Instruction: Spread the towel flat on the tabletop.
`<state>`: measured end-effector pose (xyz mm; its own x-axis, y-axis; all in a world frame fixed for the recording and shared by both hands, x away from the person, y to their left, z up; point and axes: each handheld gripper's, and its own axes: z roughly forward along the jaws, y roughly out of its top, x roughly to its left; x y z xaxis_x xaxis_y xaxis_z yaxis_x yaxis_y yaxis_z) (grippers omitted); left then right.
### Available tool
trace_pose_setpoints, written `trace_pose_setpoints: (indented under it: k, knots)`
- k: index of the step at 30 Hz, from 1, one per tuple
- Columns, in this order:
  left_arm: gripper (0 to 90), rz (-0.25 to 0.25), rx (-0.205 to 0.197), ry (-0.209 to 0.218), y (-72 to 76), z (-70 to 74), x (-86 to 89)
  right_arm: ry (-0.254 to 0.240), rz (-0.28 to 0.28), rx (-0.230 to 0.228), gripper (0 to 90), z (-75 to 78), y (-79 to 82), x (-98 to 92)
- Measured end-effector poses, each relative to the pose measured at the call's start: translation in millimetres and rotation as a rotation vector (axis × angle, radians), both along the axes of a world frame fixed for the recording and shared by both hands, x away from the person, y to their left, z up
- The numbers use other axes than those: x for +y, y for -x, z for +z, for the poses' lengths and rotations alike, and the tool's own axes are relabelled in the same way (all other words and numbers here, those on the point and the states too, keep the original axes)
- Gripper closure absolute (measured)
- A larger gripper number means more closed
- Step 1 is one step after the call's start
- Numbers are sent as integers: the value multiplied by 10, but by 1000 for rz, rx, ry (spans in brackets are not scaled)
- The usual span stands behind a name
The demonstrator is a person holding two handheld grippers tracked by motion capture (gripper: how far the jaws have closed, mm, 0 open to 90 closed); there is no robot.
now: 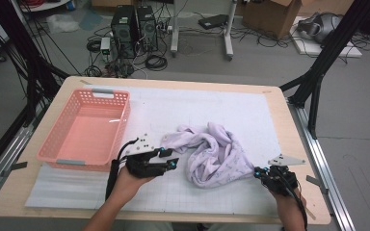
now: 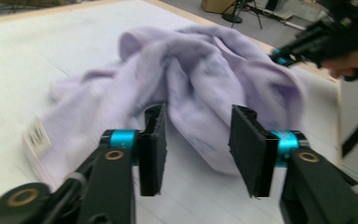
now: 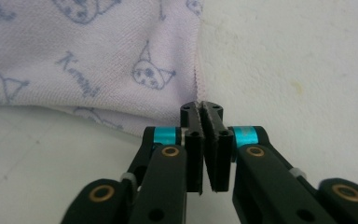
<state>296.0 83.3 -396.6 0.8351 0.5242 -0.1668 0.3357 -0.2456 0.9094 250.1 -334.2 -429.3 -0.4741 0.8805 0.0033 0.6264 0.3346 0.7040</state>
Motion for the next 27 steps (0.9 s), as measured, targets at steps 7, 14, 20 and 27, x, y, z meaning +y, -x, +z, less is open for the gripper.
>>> trace_pose_setpoints:
  k: [7,14,20,27]
  knots:
    - [483,-14,-5,-38,-331,104,-327,-58,-41,-97,666,88,23,-84]
    - [461,-92,25,-91,-563,95,-803,-121,-111,-180,625,175,56,-196]
    - [424,-201,52,-163,-597,27,-1232,-120,-106,-161,620,123,51,-211]
    - [580,-228,73,-315,-622,-166,-1464,-125,-90,-153,618,114,49,-179]
